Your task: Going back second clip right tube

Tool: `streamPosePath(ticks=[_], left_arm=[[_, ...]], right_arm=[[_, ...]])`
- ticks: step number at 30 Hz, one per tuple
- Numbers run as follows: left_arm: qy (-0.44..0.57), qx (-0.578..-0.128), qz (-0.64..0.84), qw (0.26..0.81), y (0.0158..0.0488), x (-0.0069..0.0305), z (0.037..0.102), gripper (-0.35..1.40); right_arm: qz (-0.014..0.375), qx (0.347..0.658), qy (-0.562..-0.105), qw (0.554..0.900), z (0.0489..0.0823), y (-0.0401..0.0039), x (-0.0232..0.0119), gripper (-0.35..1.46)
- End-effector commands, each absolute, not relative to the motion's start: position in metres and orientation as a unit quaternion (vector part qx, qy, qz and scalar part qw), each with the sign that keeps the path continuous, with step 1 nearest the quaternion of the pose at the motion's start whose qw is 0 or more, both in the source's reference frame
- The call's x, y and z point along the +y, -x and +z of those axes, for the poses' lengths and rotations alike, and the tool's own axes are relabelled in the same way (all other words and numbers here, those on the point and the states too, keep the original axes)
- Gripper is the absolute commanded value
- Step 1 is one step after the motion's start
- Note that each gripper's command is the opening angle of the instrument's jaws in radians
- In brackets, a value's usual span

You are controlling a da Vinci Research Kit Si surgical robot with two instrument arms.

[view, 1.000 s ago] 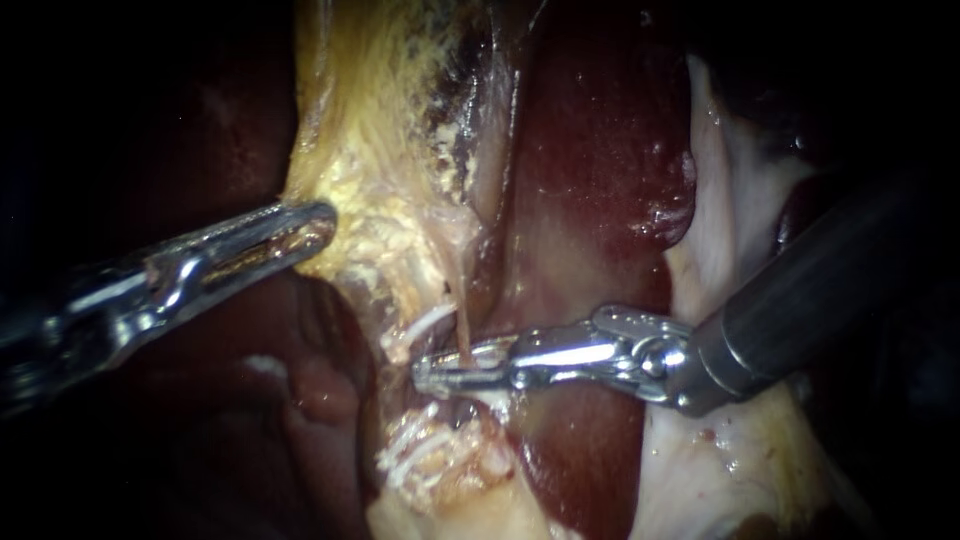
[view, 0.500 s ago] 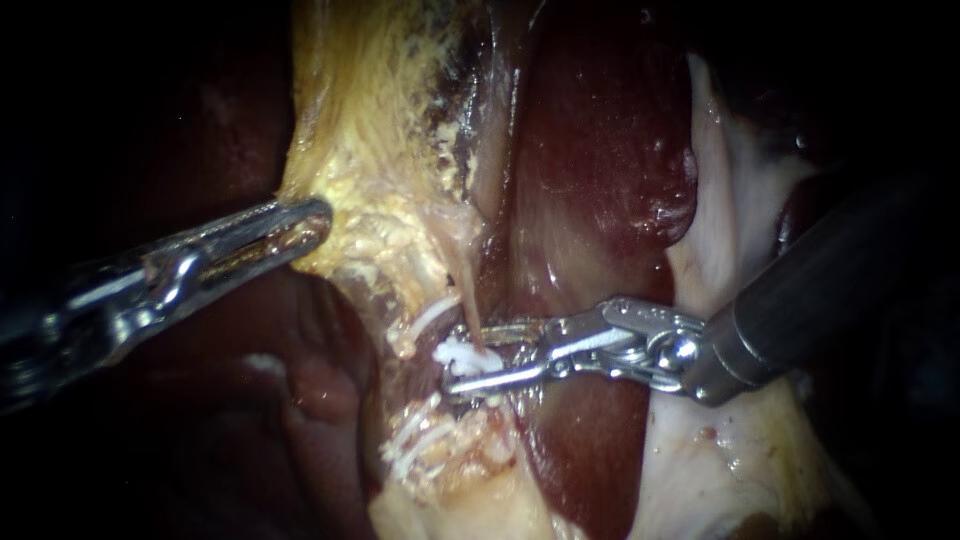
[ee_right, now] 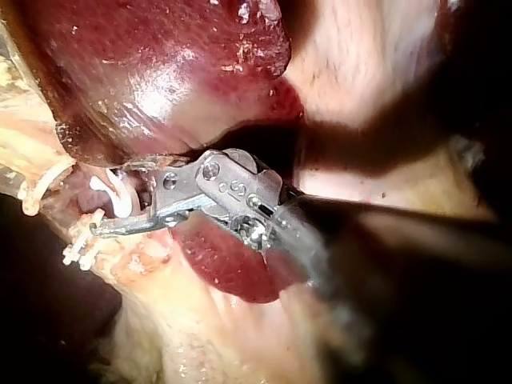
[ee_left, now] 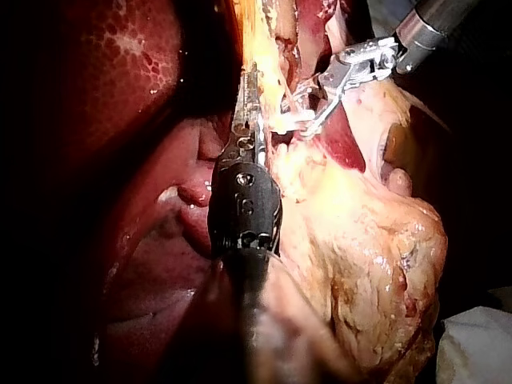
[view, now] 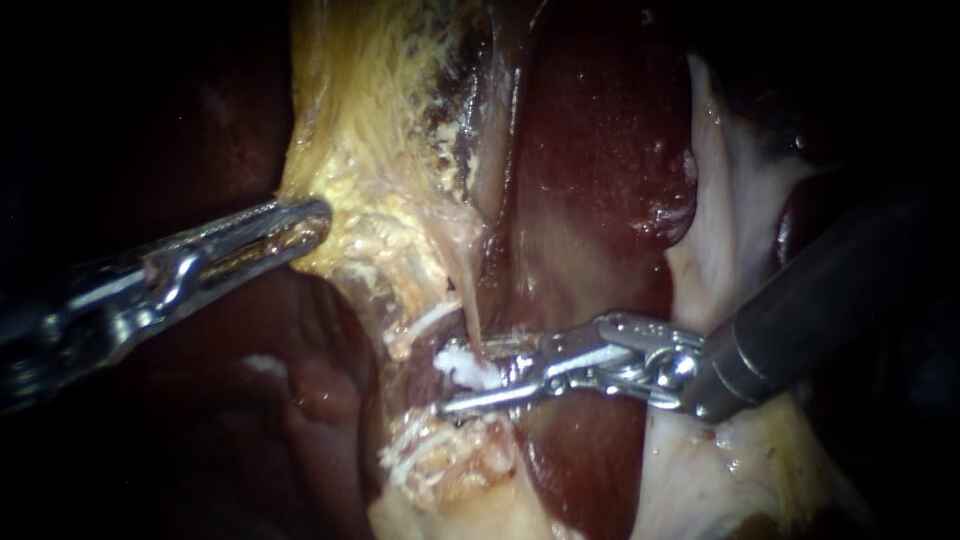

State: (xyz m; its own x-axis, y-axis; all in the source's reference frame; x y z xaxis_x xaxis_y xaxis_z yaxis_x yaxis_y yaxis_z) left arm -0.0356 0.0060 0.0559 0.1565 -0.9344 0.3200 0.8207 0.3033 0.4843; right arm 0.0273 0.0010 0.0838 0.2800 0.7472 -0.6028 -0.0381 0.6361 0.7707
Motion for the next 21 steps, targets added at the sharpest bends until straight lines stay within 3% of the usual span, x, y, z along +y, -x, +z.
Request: streamPosePath(ticks=[1, 6, 14, 21], left_arm=[[-0.099, -0.288, -0.582, 0.754, 0.0356, 0.0060, 0.0559, -0.35], [-0.097, -0.288, -0.583, 0.754, 0.0356, 0.0060, 0.0559, -0.35], [-0.098, -0.288, -0.582, 0.754, 0.0356, 0.0060, 0.0560, -0.35], [-0.104, -0.290, -0.581, 0.754, 0.0359, 0.0059, 0.0561, -0.35]], right_arm=[[0.261, 0.539, -0.325, 0.731, 0.0838, -0.0267, 0.0012, 0.60], [0.210, 0.559, -0.295, 0.746, 0.0827, -0.0234, 0.0024, 0.60], [0.125, 0.589, -0.244, 0.761, 0.0770, -0.0196, 0.0059, 0.60], [0.099, 0.596, -0.211, 0.768, 0.0721, -0.0182, 0.0082, 0.60]])
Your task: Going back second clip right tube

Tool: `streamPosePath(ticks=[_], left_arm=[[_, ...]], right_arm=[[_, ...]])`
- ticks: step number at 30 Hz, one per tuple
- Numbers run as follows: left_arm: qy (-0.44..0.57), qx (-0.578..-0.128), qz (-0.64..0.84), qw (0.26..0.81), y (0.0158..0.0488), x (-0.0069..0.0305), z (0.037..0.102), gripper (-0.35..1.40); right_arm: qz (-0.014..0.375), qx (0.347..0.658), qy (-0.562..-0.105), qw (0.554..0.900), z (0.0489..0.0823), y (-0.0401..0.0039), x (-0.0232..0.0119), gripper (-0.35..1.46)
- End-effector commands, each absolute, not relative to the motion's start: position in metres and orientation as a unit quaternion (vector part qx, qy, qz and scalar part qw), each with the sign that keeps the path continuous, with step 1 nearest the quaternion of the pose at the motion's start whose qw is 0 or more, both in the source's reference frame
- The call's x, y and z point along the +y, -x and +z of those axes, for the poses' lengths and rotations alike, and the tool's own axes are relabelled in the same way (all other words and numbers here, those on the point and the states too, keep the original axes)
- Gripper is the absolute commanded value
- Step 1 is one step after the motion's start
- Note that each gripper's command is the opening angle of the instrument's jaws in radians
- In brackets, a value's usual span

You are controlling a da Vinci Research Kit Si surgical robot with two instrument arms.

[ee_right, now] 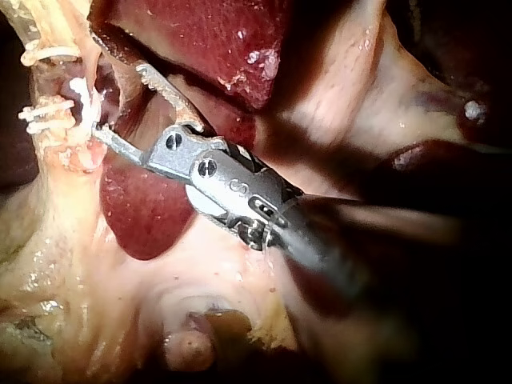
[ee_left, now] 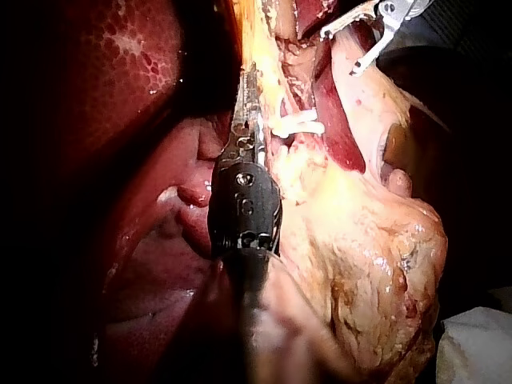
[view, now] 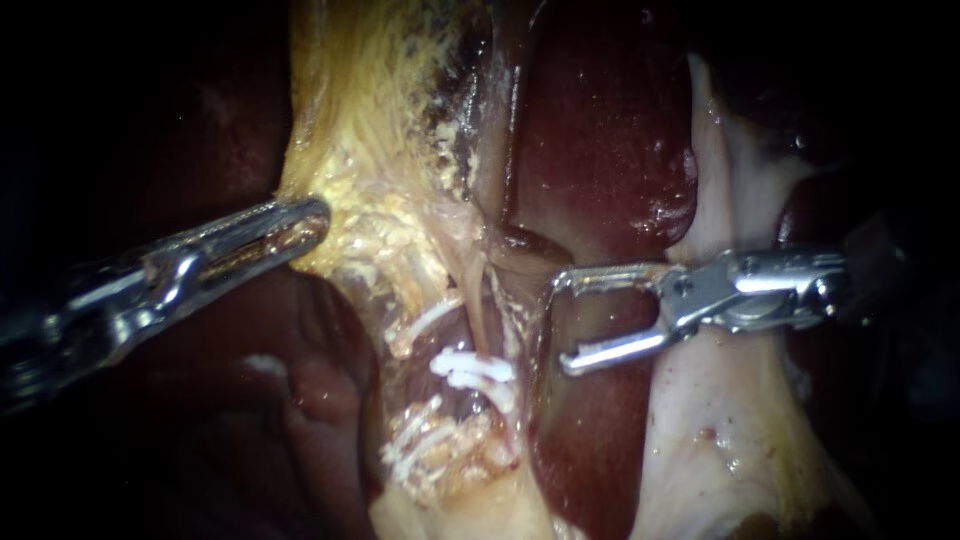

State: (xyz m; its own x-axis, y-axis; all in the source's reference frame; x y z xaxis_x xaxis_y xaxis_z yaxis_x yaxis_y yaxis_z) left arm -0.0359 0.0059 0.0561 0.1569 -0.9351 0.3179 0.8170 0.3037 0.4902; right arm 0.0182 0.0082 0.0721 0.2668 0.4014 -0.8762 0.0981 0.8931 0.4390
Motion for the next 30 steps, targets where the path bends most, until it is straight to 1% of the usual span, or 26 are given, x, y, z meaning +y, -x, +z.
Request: streamPosePath(ticks=[1, 5, 10, 15, 19, 22, 26, 30], left_arm=[[-0.105, -0.291, -0.580, 0.754, 0.0360, 0.0058, 0.0562, -0.35], [-0.115, -0.294, -0.576, 0.754, 0.0366, 0.0054, 0.0567, -0.35], [-0.131, -0.304, -0.546, 0.769, 0.0377, 0.0046, 0.0589, -0.35], [-0.145, -0.304, -0.530, 0.778, 0.0384, 0.0039, 0.0622, -0.35], [-0.155, -0.303, -0.522, 0.782, 0.0394, 0.0034, 0.0646, -0.35], [-0.160, -0.302, -0.516, 0.786, 0.0408, 0.0030, 0.0659, -0.35], [-0.164, -0.301, -0.511, 0.788, 0.0423, 0.0028, 0.0664, -0.35], [-0.166, -0.301, -0.508, 0.789, 0.0429, 0.0027, 0.0666, -0.35]], right_arm=[[0.098, 0.598, -0.210, 0.767, 0.0717, -0.0181, 0.0084, 0.60], [0.096, 0.599, -0.209, 0.767, 0.0710, -0.0179, 0.0083, 0.60], [0.090, 0.601, -0.212, 0.766, 0.0715, -0.0182, 0.0075, 0.60], [0.086, 0.602, -0.214, 0.765, 0.0719, -0.0186, 0.0070, 0.60], [0.087, 0.602, -0.214, 0.765, 0.0718, -0.0186, 0.0071, 0.60], [0.088, 0.603, -0.214, 0.764, 0.0716, -0.0186, 0.0072, 0.60], [0.089, 0.605, -0.214, 0.762, 0.0715, -0.0186, 0.0072, 0.60], [0.089, 0.605, -0.214, 0.762, 0.0714, -0.0186, 0.0072, 0.60]])
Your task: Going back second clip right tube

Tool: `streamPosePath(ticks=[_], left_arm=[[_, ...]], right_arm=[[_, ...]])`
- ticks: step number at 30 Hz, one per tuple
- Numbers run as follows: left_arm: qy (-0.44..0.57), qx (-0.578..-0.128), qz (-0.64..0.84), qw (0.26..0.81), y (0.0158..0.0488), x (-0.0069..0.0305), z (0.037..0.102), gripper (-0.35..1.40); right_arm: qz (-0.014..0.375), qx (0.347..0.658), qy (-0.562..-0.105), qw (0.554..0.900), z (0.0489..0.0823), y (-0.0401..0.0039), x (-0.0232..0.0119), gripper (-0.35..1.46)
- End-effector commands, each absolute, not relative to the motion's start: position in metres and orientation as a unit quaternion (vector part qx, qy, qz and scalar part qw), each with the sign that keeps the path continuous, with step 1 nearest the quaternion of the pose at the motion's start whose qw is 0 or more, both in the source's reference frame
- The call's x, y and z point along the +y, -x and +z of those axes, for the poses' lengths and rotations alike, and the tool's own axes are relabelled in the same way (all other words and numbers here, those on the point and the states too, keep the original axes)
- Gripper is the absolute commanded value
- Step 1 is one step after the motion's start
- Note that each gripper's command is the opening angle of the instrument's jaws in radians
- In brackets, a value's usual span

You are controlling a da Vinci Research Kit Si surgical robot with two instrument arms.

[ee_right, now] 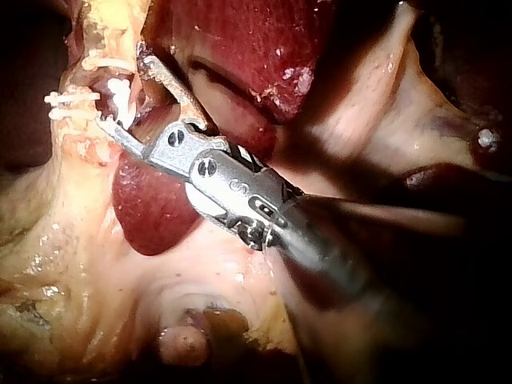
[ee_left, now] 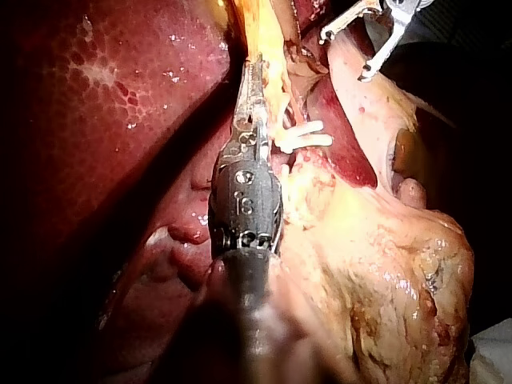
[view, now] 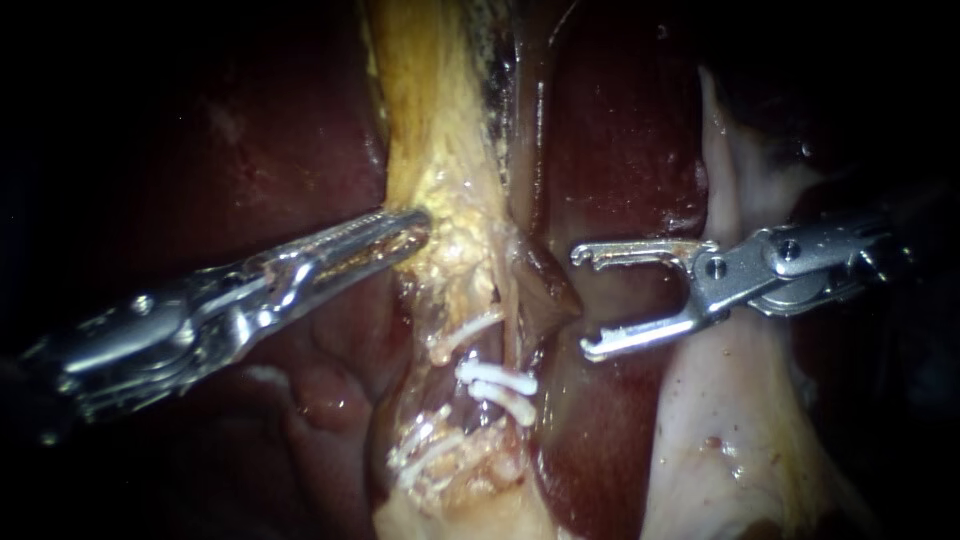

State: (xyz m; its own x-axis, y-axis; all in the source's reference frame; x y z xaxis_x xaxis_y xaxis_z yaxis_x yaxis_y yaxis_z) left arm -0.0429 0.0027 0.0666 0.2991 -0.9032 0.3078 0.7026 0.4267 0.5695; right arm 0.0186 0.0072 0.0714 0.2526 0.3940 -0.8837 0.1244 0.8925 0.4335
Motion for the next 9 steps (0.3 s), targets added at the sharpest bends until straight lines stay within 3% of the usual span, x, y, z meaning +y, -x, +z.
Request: streamPosePath(ticks=[1, 9], left_arm=[[-0.167, -0.302, -0.508, 0.789, 0.0430, 0.0027, 0.0666, -0.35], [-0.169, -0.301, -0.506, 0.791, 0.0428, 0.0027, 0.0666, -0.35]], right_arm=[[0.089, 0.605, -0.214, 0.762, 0.0714, -0.0186, 0.0072, 0.60], [0.089, 0.605, -0.215, 0.762, 0.0712, -0.0186, 0.0072, 0.60]])
